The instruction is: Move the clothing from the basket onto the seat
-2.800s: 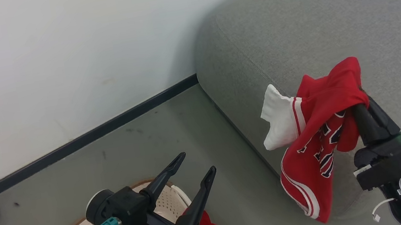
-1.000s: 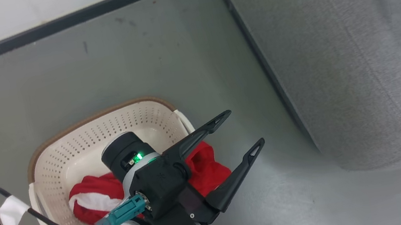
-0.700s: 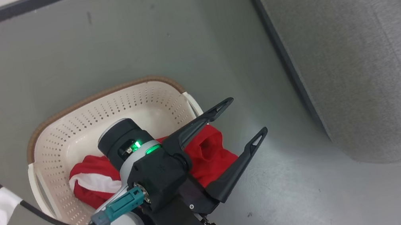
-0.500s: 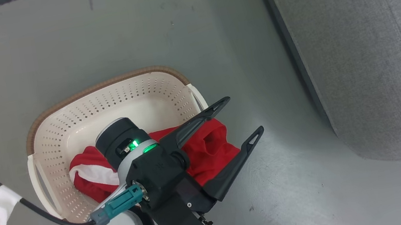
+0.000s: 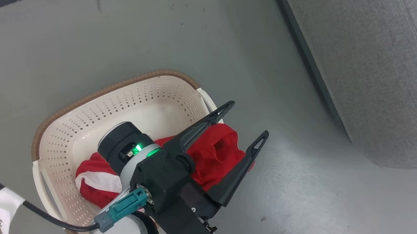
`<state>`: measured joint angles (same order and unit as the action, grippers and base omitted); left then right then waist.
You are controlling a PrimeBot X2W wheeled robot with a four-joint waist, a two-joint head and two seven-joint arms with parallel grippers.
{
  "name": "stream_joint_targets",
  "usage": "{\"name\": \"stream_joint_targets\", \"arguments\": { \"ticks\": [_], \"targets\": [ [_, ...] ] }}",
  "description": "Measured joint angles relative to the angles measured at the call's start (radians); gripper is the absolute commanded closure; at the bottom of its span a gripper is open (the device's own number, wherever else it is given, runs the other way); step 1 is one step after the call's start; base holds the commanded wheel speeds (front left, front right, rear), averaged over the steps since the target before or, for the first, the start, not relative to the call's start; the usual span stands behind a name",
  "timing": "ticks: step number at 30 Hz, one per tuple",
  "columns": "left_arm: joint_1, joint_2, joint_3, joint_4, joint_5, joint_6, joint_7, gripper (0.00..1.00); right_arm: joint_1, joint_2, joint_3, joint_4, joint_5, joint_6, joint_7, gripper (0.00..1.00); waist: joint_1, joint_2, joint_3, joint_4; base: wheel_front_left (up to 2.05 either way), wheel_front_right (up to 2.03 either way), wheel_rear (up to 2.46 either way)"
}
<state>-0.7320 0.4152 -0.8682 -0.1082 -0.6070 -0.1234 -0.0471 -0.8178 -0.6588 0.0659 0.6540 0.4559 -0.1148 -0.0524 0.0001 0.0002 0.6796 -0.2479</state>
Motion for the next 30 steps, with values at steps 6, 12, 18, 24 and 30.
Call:
{"name": "stream_joint_targets", "arguments": {
  "ticks": [6, 12, 18, 24, 30],
  "targets": [
    [0.000, 0.000, -0.005, 0.023, -0.007, 0.000, -0.021, 0.00, 0.010, 0.044, 0.053, 0.026, -0.018, -0.001, 0.089, 0.00, -0.0001, -0.0001, -0.033, -0.003, 0.00, 0.00, 0.00],
    [0.003, -0.006, -0.012, 0.043, -0.014, 0.000, -0.043, 0.00, 0.010, 0.049, 0.096, 0.029, -0.038, -0.001, 0.147, 0.00, -0.0001, -0.0001, -0.068, -0.008, 0.00, 0.00, 0.00],
    [0.019, -0.005, -0.011, 0.076, -0.022, 0.000, -0.066, 0.00, 0.030, 0.058, 0.138, 0.007, -0.076, -0.001, 0.194, 0.00, -0.0001, -0.0002, -0.111, -0.014, 0.00, 0.00, 0.00],
    [0.053, -0.005, -0.004, 0.110, -0.028, 0.000, -0.099, 0.00, 0.077, 0.044, 0.155, -0.031, -0.103, -0.001, 0.214, 0.00, -0.0001, -0.0001, -0.160, -0.022, 0.00, 0.00, 0.00],
    [0.088, -0.007, 0.009, 0.151, -0.064, 0.000, -0.132, 0.00, 0.122, 0.012, 0.142, -0.095, -0.105, -0.001, 0.192, 0.00, -0.0002, -0.0003, -0.218, -0.025, 0.00, 0.00, 0.00]
  ]
}}
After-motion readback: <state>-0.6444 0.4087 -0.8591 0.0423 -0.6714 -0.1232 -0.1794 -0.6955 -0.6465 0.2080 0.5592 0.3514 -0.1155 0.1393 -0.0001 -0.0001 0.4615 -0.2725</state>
